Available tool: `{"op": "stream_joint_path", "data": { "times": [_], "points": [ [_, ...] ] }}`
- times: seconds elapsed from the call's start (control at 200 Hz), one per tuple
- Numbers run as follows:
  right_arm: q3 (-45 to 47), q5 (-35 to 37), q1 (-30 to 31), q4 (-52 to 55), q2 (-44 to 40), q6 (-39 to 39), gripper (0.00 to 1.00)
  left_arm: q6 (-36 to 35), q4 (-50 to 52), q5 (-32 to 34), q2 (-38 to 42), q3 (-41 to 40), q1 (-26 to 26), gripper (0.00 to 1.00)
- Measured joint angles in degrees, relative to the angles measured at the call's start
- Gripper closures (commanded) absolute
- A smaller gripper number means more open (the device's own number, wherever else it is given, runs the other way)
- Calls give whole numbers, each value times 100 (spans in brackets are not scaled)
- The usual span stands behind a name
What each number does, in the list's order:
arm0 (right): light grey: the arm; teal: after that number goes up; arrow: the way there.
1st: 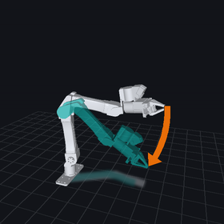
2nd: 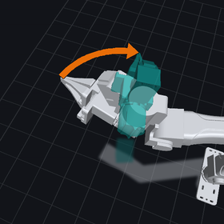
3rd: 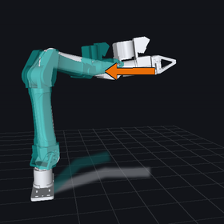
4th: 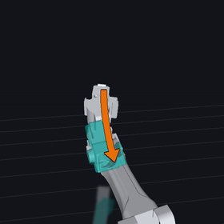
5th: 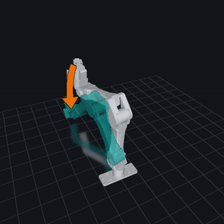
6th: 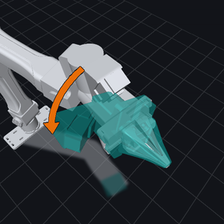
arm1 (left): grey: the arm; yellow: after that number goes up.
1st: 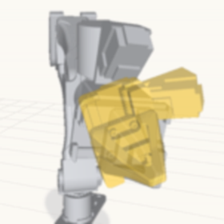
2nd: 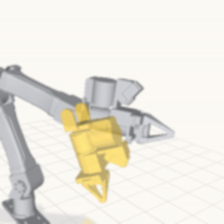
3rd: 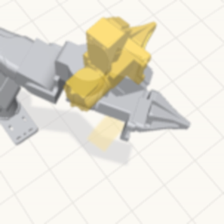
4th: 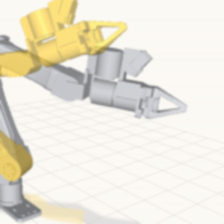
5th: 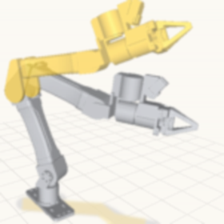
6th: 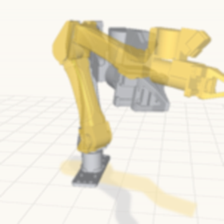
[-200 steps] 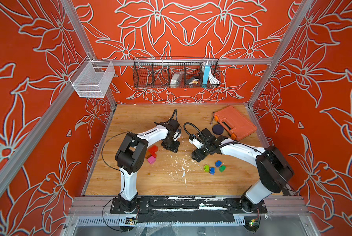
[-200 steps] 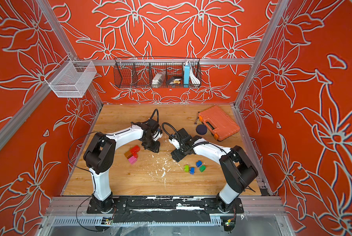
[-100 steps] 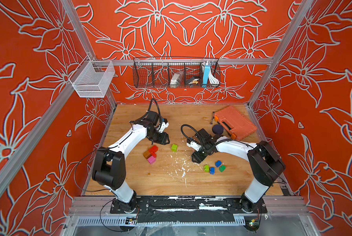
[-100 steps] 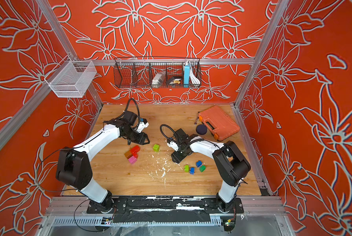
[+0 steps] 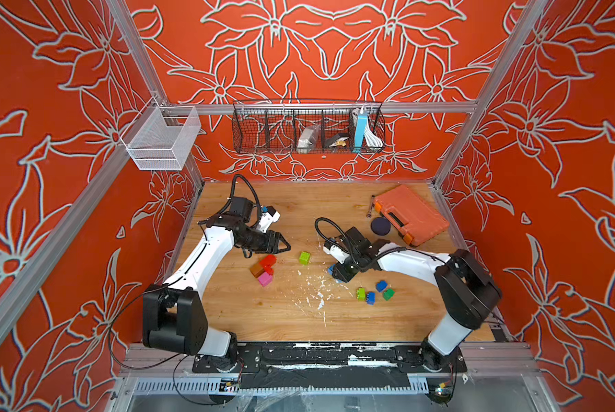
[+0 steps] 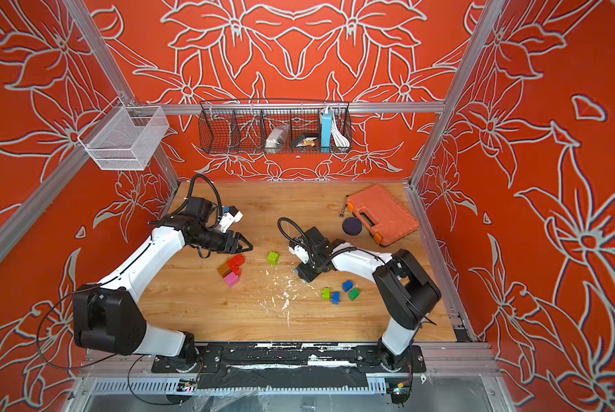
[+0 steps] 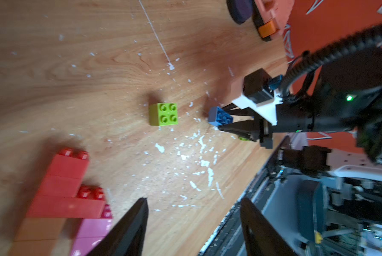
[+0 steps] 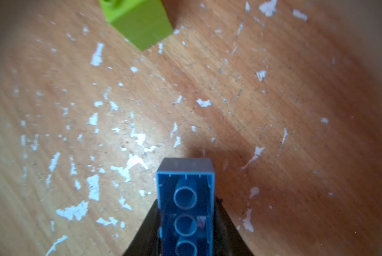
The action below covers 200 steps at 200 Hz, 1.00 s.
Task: Assemble the letter h with lego
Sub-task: Pick up the lego brick from the center of the board.
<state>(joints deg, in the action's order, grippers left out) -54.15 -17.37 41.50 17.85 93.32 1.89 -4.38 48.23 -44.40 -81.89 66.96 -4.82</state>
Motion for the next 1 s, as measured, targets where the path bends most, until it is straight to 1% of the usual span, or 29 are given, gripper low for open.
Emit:
{"op": "stream_joint_path", "data": {
  "times": [0.05, 0.115, 0.215, 0.29, 0.375, 0.46, 0.59, 0.696, 0.771, 0.871, 1.001],
  "points": [
    [149, -111, 59, -293, -321, 48, 76, 68, 15, -249, 50, -2, 0, 17],
    [291, -319, 96, -789, -717, 186, 75, 92, -13, -579, 168, -17, 0, 15],
    [533, -710, 129, -1825, -1189, 570, 75, 105, -146, -1161, 444, -44, 0, 16],
    [787, -1032, 129, -2765, -1392, 986, 74, 170, -439, -1707, 662, -109, 0, 20],
    [977, -1410, 131, -3646, -1405, 1506, 74, 448, -920, -2302, 835, -256, -9, 24],
    [1045, -1755, 138, -4308, -1340, 1969, 74, 616, -1318, -2623, 833, -319, -52, 24],
    [1054, -2151, 195, -5311, -1150, 2736, 74, 629, -1620, -2826, 756, -334, -201, 24],
    [1113, -2347, 223, -6041, -964, 3338, 74, 636, -1797, -2859, 684, -337, -341, 24],
    [1137, -2468, 225, -6487, -807, 3731, 74, 691, -1947, -2826, 658, -376, -385, 27],
    [1174, -2500, 212, -6817, -684, 4100, 74, 778, -2072, -2736, 625, -400, -398, 32],
    [1198, -2538, 192, -7031, -669, 4369, 74, 813, -2170, -2614, 619, -400, -450, 37]
  ]
}}
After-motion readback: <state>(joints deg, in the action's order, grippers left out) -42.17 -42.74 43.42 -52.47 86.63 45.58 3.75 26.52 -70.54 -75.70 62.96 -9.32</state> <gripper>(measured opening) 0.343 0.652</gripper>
